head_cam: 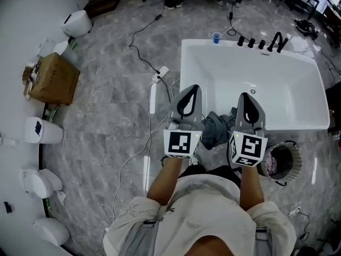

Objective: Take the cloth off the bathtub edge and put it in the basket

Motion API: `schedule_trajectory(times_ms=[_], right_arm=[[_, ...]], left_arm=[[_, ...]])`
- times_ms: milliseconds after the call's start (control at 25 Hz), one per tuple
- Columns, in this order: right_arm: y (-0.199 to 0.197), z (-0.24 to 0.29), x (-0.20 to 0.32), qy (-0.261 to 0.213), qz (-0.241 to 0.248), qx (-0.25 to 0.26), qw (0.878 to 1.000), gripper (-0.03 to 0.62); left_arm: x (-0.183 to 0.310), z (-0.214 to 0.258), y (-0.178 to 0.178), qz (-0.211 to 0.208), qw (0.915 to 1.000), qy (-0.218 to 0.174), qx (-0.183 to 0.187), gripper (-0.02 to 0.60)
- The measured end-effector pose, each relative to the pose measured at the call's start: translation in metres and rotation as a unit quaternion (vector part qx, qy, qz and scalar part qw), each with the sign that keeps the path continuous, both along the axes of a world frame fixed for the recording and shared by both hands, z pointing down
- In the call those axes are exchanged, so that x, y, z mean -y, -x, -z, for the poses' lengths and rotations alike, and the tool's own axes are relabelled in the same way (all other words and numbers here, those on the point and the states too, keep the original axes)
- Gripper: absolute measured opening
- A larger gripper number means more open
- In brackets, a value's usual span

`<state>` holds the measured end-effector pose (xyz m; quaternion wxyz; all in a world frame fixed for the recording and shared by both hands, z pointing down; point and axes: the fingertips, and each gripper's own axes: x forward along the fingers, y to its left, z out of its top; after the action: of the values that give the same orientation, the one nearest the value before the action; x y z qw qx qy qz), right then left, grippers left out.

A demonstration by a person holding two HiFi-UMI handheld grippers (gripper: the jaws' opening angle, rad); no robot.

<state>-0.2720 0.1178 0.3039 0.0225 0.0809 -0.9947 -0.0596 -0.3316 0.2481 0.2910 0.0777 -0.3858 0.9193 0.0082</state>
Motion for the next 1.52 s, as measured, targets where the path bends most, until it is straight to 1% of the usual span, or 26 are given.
schedule_trajectory(times_ms=[80,200,400,480,600,880,1040,1160,1280,1400,1480,1520], right_arm=[[0.006,-0.002,-0.003,-0.001,-0.004,-0.003,1.0,0.002],[0.015,-0.014,-0.006,0.002,-0.004,-0.007,1.0,0.002],[0.02,-0.026,0.005,0.007,-0.005,-0.016,1.0,0.002],[0.023,-0.033,0.012,0.018,0.0,-0.019,1.0,0.003],[0.033,-0.042,0.022,0.038,0.005,-0.014,0.999,0.002],[0.041,-0.09,0.031,0.058,0.005,-0.061,0.996,0.002],[0.045,-0.125,0.024,0.071,0.015,-0.086,0.994,0.003],[0.051,-0.165,0.02,0.081,0.018,-0.117,0.99,0.009],[0.052,-0.21,0.015,0.103,0.021,-0.156,0.982,0.031],[0.05,-0.258,0.01,0.124,0.026,-0.199,0.972,0.071],[0.047,-0.29,0.007,0.138,0.028,-0.226,0.964,0.11],[0.046,-0.305,0.005,0.147,0.029,-0.239,0.959,0.144]], left_arm=[[-0.002,-0.002,0.006,-0.003,1.0,-0.007,-0.005,-0.002],[-0.004,-0.009,0.012,0.001,0.9991,-0.029,-0.032,-0.002],[0.009,-0.021,0.014,-0.006,0.9994,-0.015,-0.029,-0.002],[0.015,-0.025,0.016,-0.004,0.9997,-0.015,-0.02,-0.002],[0.025,-0.033,0.026,-0.006,0.9997,-0.017,-0.016,-0.002],[0.026,-0.069,0.034,0.002,0.9998,-0.003,-0.019,-0.002],[0.024,-0.091,0.034,0.002,0.9995,0.008,-0.032,-0.002],[0.021,-0.109,0.037,0.003,0.999,0.015,-0.041,-0.002],[0.018,-0.125,0.039,0.004,0.9985,0.018,-0.052,-0.002],[0.016,-0.148,0.039,0.004,0.997,0.026,-0.073,-0.002],[0.017,-0.162,0.038,0.004,0.996,0.028,-0.084,-0.002],[0.017,-0.169,0.038,0.005,0.9956,0.03,-0.088,-0.002]])
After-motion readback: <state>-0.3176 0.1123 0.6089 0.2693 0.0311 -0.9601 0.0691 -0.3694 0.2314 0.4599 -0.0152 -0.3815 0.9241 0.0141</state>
